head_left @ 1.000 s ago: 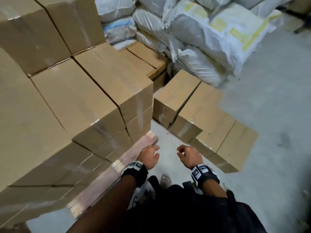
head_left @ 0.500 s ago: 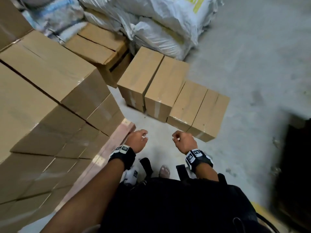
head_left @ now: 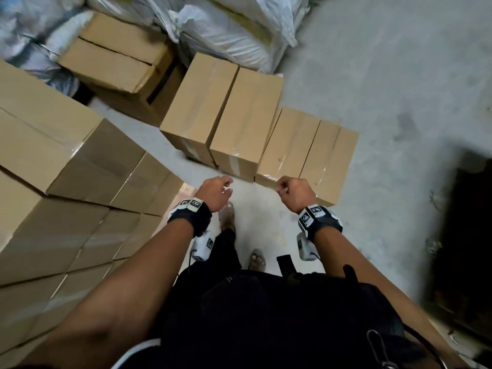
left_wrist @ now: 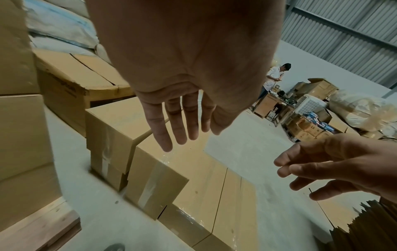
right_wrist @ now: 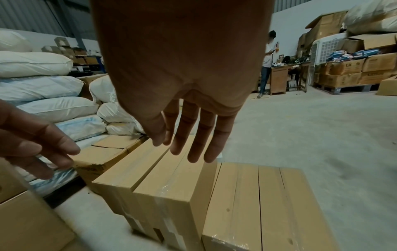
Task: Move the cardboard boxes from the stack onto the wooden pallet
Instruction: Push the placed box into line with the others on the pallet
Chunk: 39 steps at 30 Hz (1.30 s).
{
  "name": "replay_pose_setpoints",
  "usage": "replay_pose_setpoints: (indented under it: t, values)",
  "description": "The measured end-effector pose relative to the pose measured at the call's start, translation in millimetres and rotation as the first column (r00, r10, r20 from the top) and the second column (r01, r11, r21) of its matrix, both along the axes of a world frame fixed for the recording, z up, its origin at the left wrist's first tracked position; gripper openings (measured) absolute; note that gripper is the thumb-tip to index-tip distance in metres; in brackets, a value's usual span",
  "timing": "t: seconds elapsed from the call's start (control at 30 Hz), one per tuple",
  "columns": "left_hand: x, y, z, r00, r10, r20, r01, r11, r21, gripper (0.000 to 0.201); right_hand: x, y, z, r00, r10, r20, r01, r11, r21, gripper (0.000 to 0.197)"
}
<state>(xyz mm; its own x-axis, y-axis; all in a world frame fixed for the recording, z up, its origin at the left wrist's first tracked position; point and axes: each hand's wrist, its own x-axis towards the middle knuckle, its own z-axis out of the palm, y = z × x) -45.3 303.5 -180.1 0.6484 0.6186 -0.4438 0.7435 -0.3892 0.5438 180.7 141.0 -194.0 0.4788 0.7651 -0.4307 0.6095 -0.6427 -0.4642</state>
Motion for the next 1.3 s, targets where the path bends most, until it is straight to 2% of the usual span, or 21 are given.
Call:
replay_pose_setpoints:
  t: [0.17,0.27,0.33,0.43,0.6,0.73,0.83,0.9,1.0,1.07,1.13,1.3]
  values:
    - [48,71,-20,0.999,-0.019,-0.041,0.017,0.999,-0.051,0.034,39,63,-11,1.0,-0.015,0.026,0.016,0.999,-0.052,0.018]
    - [78,117,-38,0.995,-0.086,-0.053,0.082,0.995,-0.064,0.021,63,104,-25,1.0,0.008,-0.006,-0.008,0.998,-0.066,0.022]
    - [100,146,-51,0.988,-0.138,-0.064,0.135,0.989,-0.055,0.02,79,131,-39,1.0,0.01,-0.018,-0.012,0.996,-0.089,0.025]
    - [129,185,-76,0.984,-0.155,-0.085,0.149,0.986,-0.072,0.034,99,167,-68,0.999,0.014,-0.029,-0.017,0.994,-0.106,0.031]
    - [168,239,-128,0.953,-0.245,-0.177,0.228,0.967,-0.114,0.031,127,217,-127,0.998,0.006,-0.064,-0.012,0.996,-0.086,0.038]
    - [189,276,-187,0.951,-0.224,-0.214,0.201,0.972,-0.124,0.035,148,257,-193,0.997,0.034,-0.073,-0.036,0.999,-0.018,0.046]
    - [200,301,-245,0.959,-0.228,-0.171,0.227,0.974,-0.024,0.047,161,294,-258,0.999,0.05,-0.016,-0.049,0.998,0.048,0.054]
    - [206,315,-279,0.967,-0.23,-0.115,0.241,0.966,0.097,0.048,166,319,-301,0.995,0.061,0.079,-0.067,0.995,0.073,0.062]
    - [211,330,-319,0.966,-0.24,-0.091,0.256,0.927,0.273,0.05,166,350,-349,0.981,-0.103,0.164,0.087,0.991,0.104,0.069]
    - [214,336,-337,0.966,-0.226,-0.121,0.254,0.912,0.323,0.057,165,357,-366,0.961,-0.189,0.202,0.169,0.979,0.112,0.071]
    - [216,340,-350,0.968,-0.219,-0.126,0.249,0.911,0.329,0.062,168,352,-381,0.956,-0.203,0.213,0.172,0.973,0.157,0.068]
    - [228,346,-355,0.967,-0.254,-0.031,0.251,0.921,0.299,0.066,178,334,-386,0.954,-0.251,0.164,0.202,0.941,0.27,0.057]
